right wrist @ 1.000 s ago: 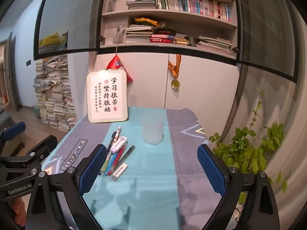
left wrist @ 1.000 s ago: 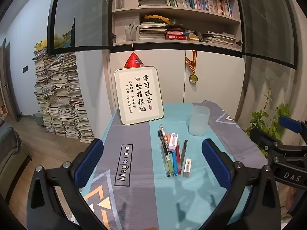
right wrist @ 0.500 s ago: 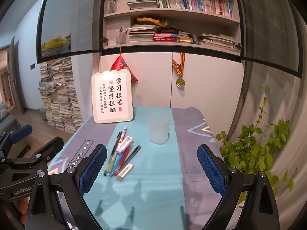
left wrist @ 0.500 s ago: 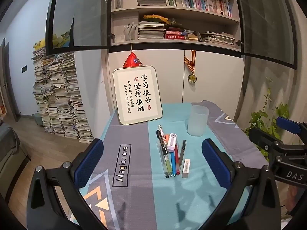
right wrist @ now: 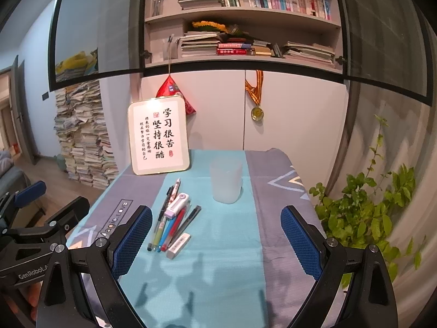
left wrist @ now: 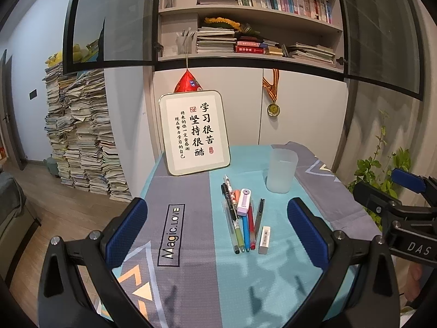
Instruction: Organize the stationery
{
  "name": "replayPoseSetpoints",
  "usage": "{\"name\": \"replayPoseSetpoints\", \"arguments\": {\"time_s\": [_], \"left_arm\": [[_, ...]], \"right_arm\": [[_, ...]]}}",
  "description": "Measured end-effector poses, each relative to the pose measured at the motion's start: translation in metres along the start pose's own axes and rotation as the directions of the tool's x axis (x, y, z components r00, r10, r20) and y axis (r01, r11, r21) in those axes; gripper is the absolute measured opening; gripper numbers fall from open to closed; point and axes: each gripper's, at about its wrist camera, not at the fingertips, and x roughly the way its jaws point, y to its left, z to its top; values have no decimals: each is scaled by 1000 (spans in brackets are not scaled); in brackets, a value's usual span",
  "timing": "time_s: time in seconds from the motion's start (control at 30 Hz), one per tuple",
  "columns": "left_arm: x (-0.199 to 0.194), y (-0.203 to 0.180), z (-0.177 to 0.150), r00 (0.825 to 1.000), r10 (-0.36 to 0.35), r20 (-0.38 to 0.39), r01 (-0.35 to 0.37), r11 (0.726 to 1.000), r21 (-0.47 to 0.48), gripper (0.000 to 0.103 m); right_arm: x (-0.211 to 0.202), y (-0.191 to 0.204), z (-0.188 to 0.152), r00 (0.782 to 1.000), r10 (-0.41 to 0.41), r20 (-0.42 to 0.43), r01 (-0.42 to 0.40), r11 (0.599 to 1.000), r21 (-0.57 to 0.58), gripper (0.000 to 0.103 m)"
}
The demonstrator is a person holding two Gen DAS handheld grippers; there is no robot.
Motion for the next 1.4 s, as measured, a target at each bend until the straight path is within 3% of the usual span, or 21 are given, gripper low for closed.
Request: {"name": "replayPoseSetpoints", "arguments": {"time_s": [1.4], "left_arm": [[15,-2,-8,1000,-7,-30,7,1000,2,102]], "right_arm": [[13,0,-4,999,17,-40,-16,1000,14,95]]}}
